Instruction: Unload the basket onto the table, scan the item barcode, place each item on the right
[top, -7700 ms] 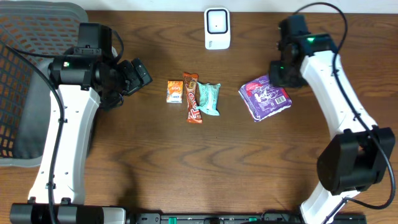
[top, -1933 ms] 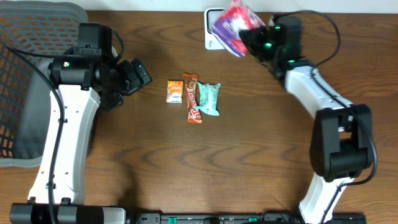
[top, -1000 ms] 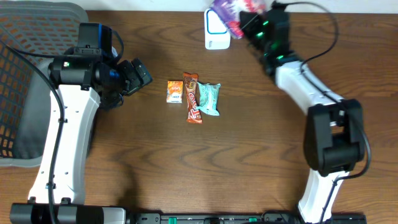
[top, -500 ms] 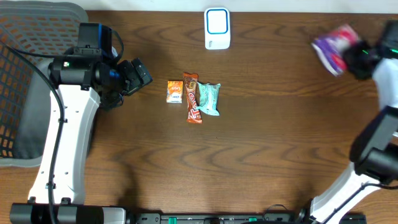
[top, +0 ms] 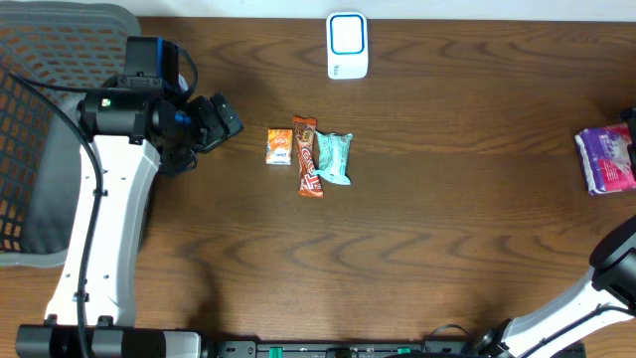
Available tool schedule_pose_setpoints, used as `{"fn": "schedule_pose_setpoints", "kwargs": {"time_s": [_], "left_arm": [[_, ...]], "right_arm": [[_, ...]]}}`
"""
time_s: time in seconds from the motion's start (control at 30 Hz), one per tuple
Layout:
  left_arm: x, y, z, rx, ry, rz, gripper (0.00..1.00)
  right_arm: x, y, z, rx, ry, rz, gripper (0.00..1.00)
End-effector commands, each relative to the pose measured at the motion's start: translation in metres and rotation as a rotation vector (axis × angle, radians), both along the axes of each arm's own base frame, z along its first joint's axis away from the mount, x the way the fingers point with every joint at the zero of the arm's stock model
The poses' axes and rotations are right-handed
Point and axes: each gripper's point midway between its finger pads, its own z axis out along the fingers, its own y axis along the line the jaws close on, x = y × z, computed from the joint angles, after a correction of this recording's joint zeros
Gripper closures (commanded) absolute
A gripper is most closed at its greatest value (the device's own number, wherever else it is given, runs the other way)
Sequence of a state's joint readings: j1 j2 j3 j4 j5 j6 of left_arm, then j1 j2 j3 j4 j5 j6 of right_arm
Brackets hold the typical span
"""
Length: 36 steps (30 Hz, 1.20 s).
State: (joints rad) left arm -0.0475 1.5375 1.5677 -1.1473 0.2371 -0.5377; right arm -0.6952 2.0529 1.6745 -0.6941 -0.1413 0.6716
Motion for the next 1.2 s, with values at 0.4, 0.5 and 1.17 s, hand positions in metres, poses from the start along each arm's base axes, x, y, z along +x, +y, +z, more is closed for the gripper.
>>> {"fn": "schedule_pose_setpoints", "kwargs": {"time_s": [0.4,0.5,1.17], "left_arm": [[0.001,0.001,0.0,0.006,-0.001,-0.008,0.02],[0.001,0.001,0.0,0.006,-0.001,-0.008,0.02],[0.001,0.002,0.0,0.007,-0.001,-0.008,0.02]], "right_arm": [[0.081,0.203,0.05,0.202,-0.305,0.785,0.09],[0.074,0.257,0.042,0.217,-0.249,0.951,0.1],[0.021,0.515,-0.021,-0.212,0.064,1.523,0.31]]}}
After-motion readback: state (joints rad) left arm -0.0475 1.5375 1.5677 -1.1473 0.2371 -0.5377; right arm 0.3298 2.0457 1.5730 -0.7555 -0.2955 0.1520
